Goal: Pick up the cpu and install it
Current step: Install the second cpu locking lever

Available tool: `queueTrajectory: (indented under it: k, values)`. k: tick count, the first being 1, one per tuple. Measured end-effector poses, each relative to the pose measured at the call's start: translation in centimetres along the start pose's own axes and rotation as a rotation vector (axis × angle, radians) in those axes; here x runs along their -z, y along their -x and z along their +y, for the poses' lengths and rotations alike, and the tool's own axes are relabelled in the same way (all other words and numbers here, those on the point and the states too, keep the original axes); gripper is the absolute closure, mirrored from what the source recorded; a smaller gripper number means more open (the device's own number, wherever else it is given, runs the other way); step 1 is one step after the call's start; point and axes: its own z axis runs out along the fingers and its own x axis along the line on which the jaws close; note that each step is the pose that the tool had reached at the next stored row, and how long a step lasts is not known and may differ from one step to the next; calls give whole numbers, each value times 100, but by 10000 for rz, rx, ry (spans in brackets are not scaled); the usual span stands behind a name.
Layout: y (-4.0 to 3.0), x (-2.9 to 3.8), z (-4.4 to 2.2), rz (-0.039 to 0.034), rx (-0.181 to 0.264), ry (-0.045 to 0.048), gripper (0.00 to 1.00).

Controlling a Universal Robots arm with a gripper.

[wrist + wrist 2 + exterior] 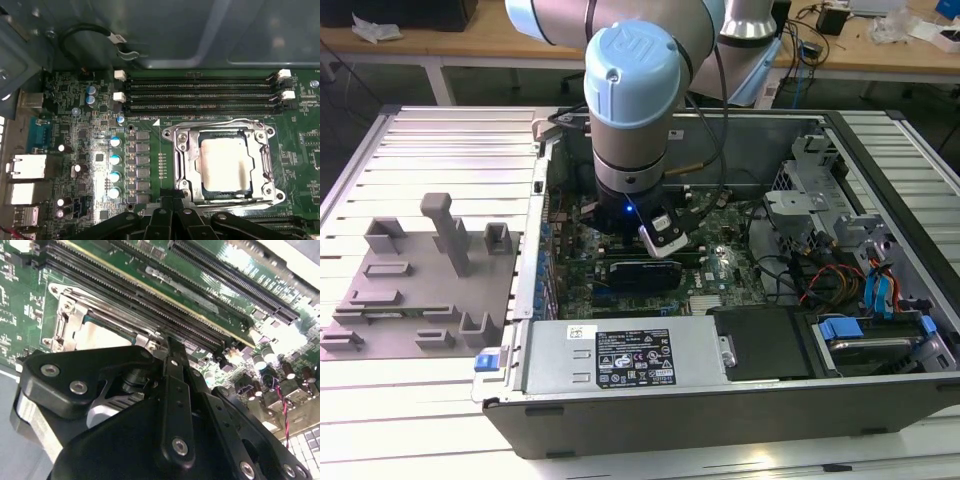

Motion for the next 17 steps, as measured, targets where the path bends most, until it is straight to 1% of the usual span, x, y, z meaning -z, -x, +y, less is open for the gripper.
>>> queueTrajectory:
  k: [1, 4, 6, 7, 12, 17]
  values:
    - [0, -2, -1, -1, -1, 20, 89]
    - [0, -2, -1, -1, -1, 22, 89]
    - [1, 16, 3, -2, -3, 24, 89]
    - [2, 30, 7, -3, -6, 24, 89]
    - [14, 152, 37, -15, -65, 20, 89]
    - [116, 149, 39, -19, -158, 16, 89]
